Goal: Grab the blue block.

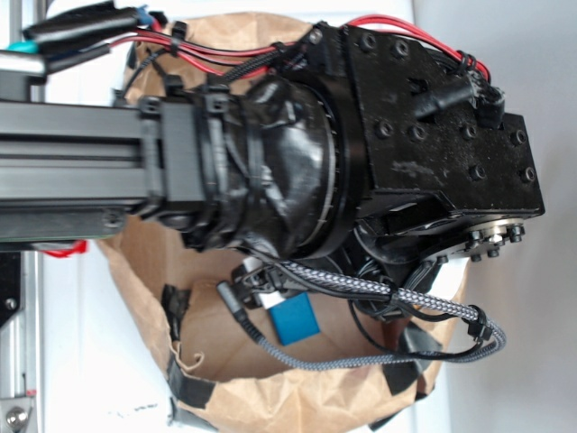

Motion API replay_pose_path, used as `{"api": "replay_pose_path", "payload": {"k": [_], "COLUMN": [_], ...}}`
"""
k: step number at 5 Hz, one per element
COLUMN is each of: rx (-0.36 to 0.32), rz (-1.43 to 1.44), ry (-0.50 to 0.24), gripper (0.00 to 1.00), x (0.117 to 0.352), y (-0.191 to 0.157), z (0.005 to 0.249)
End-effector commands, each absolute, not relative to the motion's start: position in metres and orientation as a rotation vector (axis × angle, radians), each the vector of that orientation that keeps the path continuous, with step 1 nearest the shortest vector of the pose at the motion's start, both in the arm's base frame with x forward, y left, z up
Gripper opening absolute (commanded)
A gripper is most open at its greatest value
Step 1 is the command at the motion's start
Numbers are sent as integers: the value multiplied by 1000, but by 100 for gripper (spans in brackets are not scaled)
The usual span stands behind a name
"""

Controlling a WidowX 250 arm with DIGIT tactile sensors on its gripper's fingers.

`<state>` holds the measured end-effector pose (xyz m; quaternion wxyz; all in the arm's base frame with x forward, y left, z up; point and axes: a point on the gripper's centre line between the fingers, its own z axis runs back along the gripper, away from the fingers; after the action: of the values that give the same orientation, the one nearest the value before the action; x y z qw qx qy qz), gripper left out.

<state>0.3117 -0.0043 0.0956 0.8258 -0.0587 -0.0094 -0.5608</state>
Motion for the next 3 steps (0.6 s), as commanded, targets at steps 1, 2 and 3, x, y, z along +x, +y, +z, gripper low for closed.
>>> {"api": "replay_pose_path", "payload": {"k": [1,2,3], "rx": [-41,-39,-62], "rz": [-1365,-1392,-1424], "ry": [-19,-40,-29], "gripper": [100,100,100], "x": [273,266,262], "y": [-3,-8,-17], "z": [81,71,70]}}
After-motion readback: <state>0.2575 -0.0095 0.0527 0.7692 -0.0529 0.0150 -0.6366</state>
